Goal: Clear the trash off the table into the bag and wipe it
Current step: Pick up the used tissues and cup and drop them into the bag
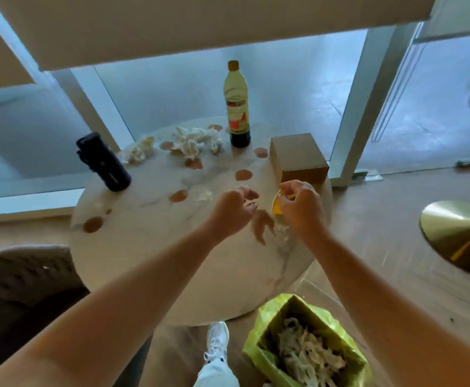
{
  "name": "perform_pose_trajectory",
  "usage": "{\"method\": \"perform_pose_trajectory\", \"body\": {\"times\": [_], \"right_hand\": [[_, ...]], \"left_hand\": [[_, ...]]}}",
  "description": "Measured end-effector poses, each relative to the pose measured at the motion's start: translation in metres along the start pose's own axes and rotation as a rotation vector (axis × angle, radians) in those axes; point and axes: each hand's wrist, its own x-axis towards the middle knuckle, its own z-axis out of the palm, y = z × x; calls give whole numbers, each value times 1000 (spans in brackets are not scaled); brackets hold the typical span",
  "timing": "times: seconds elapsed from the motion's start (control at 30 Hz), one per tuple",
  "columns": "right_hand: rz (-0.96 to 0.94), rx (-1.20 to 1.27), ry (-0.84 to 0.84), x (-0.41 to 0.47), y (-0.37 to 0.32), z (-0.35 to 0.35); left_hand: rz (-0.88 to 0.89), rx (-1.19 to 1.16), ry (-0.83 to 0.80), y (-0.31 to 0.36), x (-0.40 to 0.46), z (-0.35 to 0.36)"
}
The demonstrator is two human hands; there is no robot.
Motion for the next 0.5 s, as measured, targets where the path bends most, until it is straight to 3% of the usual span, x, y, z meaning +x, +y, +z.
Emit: {"method": "perform_pose_trajectory", "body": {"times": [0.27, 0.5], "right_hand": [[-163, -83, -165, 76, -76, 69], [-119, -235, -204, 149, -108, 130]], "left_hand": [[-125, 104, 167, -88, 59, -94], [-157, 108, 182, -166, 117, -143]]}}
